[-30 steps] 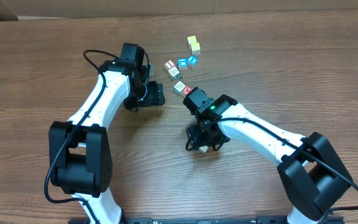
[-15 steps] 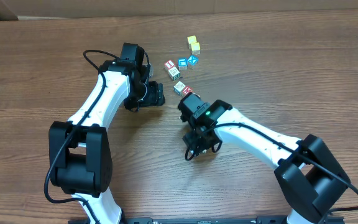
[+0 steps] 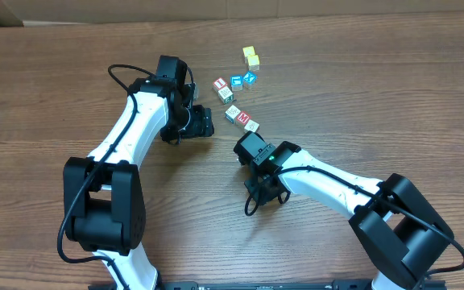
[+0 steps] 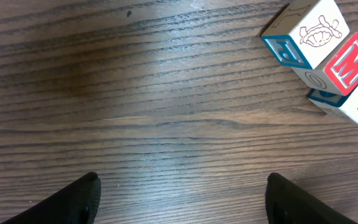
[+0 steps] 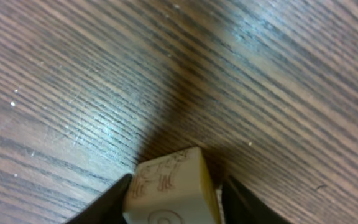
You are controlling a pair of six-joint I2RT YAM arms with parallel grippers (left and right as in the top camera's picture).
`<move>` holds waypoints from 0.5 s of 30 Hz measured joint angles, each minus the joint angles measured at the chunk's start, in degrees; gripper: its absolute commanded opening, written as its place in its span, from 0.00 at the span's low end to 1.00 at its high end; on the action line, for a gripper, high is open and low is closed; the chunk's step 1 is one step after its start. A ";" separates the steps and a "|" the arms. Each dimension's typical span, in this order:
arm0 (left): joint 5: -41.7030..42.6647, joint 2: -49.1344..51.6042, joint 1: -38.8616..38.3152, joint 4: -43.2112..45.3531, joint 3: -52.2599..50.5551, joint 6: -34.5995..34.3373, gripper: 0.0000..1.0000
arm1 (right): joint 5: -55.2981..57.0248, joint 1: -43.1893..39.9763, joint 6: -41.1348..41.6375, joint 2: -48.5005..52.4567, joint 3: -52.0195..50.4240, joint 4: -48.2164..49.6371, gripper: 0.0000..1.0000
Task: Flip 4 blocks
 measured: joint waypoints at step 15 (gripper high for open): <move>0.00 0.00 0.00 -0.22 0.00 0.00 0.78 | 0.24 -6.56 13.92 -0.02 0.42 1.51 0.34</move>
